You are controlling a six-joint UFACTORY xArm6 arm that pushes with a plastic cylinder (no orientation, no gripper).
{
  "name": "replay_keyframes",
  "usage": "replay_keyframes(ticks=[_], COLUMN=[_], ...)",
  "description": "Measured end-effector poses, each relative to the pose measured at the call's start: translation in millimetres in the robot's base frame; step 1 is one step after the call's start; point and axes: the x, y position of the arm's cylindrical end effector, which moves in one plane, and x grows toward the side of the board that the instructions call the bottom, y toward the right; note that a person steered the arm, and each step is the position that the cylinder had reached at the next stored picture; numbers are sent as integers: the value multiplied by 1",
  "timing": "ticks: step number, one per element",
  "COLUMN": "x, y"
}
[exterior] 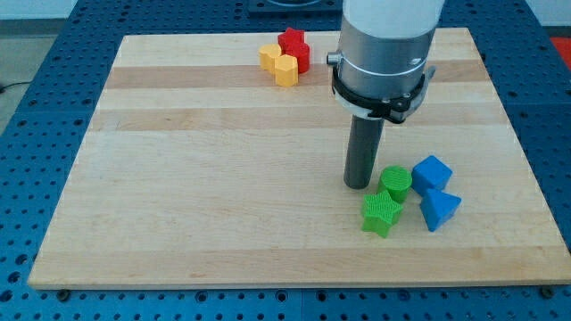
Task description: Place the red star in between the yellow blocks
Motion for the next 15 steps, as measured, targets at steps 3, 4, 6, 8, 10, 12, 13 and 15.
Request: replay_keyframes(ticks=[3, 4, 6, 8, 10, 12, 13, 15], x=[-37, -78, -252, -307, -305, -306, -282, -210], y=[4, 51, 88, 59, -1, -80, -107, -134])
